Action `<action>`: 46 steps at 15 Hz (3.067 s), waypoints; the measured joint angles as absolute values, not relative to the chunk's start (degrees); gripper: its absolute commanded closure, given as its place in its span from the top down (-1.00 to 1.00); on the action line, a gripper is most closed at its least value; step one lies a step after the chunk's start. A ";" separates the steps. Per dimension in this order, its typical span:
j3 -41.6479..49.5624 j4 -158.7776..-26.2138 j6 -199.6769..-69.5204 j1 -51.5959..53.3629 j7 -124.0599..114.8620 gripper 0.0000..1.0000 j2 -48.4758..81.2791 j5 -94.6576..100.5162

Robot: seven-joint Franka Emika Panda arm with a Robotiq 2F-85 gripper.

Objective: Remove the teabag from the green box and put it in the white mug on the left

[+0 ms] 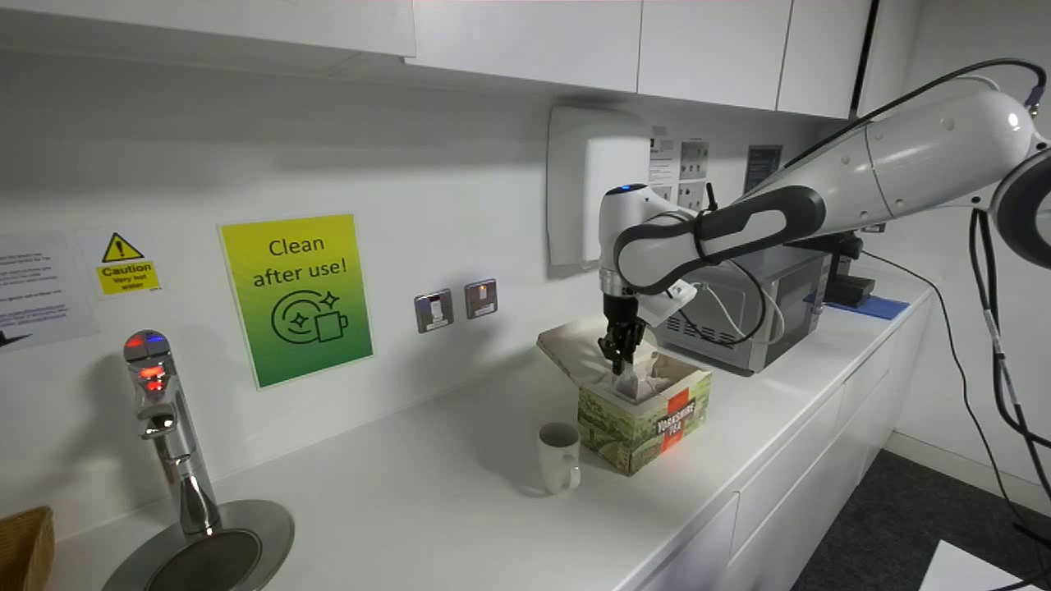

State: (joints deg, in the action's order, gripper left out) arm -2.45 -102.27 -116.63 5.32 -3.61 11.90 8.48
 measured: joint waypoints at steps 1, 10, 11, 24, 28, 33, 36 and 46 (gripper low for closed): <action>-2.36 -102.27 -116.17 5.27 -3.63 0.40 11.91 8.53; -1.52 -103.01 -112.27 5.12 -3.76 1.00 11.85 9.06; -1.52 -103.20 -112.13 5.12 -3.77 1.00 11.85 9.08; -1.84 -103.84 -109.82 5.22 -3.89 -0.55 11.85 9.10; -1.90 -103.84 -109.38 5.22 -3.97 0.05 11.85 9.05; -3.03 -103.84 -106.30 5.39 -3.97 0.74 11.33 8.72; -4.32 -103.85 -103.69 5.62 -3.97 -0.01 10.50 7.92; -4.87 -103.85 -100.24 6.00 -3.97 -1.00 9.61 6.85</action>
State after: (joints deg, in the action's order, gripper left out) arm -4.87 -103.85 -100.24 6.00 -3.97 9.61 6.85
